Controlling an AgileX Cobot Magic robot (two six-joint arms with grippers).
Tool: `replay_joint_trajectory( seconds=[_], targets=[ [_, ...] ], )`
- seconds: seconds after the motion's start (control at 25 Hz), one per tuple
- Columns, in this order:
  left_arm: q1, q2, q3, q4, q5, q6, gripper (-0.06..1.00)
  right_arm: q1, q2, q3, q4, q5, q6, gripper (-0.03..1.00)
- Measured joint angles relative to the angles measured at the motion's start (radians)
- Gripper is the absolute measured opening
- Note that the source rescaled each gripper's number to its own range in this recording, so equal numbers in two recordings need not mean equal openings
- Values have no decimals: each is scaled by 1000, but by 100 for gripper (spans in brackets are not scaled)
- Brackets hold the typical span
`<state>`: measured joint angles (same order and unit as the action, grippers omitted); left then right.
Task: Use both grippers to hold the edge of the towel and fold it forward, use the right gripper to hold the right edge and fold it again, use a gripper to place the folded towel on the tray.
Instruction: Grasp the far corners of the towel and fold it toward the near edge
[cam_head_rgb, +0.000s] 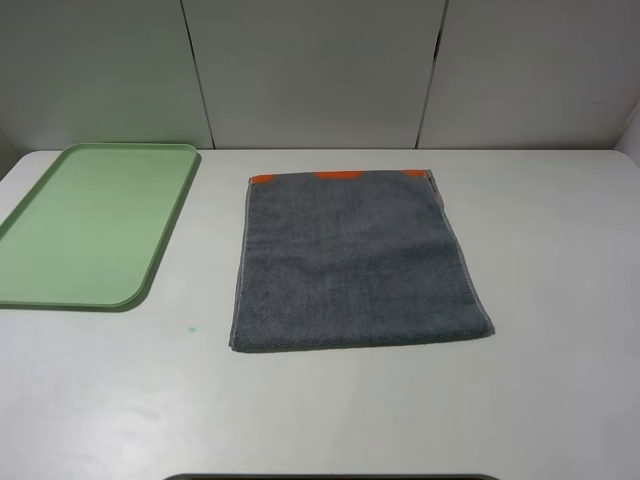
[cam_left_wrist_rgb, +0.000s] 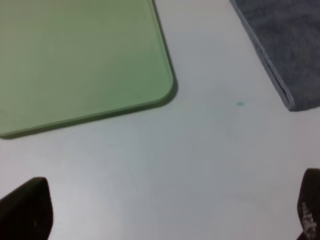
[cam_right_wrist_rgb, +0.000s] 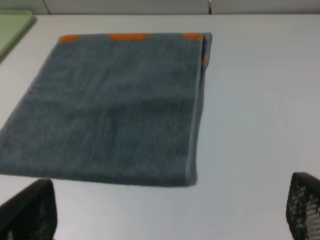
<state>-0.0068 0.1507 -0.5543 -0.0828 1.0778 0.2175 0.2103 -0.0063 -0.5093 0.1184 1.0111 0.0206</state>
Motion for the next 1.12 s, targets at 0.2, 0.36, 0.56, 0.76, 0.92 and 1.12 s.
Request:
replay_joint_trajectory(
  seconds=[0.2, 0.36, 0.56, 0.76, 0.92, 1.12],
  targets=[
    [-75, 114, -54, 0, 0, 0, 99, 0, 69, -52, 28, -5, -13, 100],
    [-147, 215, -95, 1, 0, 0, 99, 0, 202, -107, 42, -8, -69, 100],
    [-263, 326, -125, 19, -1, 0, 99, 14, 358, -188, 59, -8, -102, 100],
    [-415, 427, -127, 72, -1, 0, 99, 86, 473, -249, 67, -7, -104, 100],
    [-533, 500, -127, 140, -2, 0, 99, 143, 556, -266, 67, -7, -150, 100],
    [-643, 576, -127, 246, -9, 0, 99, 173, 659, -266, 68, -7, -279, 100]
  ],
)
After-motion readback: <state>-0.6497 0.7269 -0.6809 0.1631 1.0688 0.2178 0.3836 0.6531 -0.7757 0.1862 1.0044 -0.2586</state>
